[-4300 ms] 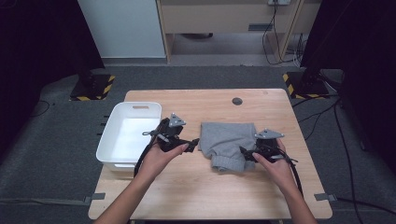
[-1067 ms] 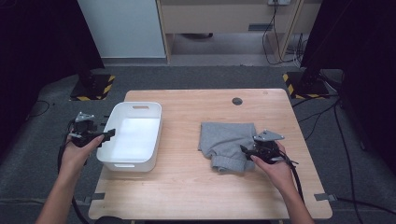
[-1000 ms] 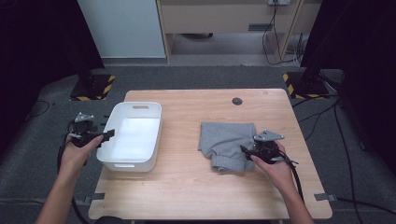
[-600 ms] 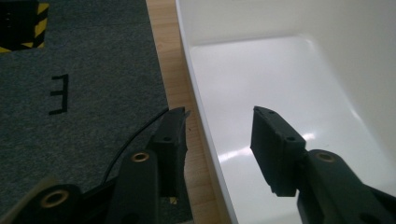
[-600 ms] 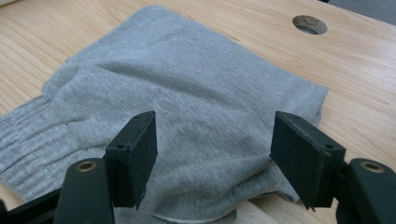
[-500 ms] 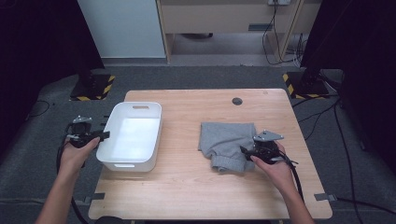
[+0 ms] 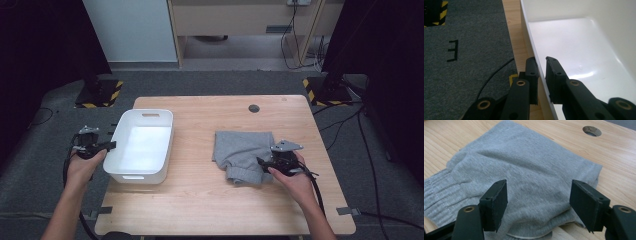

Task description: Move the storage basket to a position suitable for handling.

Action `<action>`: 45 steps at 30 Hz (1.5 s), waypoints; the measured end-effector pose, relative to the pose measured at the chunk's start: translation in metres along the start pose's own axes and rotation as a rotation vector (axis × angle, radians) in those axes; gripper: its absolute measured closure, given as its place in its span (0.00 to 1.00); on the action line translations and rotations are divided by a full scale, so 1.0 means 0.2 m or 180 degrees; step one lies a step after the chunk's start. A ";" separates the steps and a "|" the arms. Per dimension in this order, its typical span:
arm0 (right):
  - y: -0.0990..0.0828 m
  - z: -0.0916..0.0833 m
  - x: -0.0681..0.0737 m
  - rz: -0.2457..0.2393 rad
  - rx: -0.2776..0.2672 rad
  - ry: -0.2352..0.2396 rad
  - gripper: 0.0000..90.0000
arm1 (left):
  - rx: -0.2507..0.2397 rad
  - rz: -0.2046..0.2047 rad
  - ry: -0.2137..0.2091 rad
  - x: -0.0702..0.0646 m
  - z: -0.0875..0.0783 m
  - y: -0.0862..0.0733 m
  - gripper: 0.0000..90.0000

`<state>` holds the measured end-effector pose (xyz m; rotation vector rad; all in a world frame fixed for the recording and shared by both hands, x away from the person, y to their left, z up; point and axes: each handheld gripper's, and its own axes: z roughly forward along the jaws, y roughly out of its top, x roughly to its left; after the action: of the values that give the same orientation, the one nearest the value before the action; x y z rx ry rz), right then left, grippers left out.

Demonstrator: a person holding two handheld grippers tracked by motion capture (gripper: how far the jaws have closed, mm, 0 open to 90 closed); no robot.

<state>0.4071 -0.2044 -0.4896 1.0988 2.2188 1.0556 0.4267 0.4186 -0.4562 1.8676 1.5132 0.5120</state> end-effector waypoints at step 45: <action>-0.01 0.01 -0.02 0.0057 0.0032 -0.0027 0.31 | -0.0141 0.0012 -0.0262 -0.30 0.03 -0.04 0.85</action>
<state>0.4092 -0.2084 -0.4920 1.1274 2.2138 1.0464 0.4097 0.3612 -0.4591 1.8354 1.4335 0.4611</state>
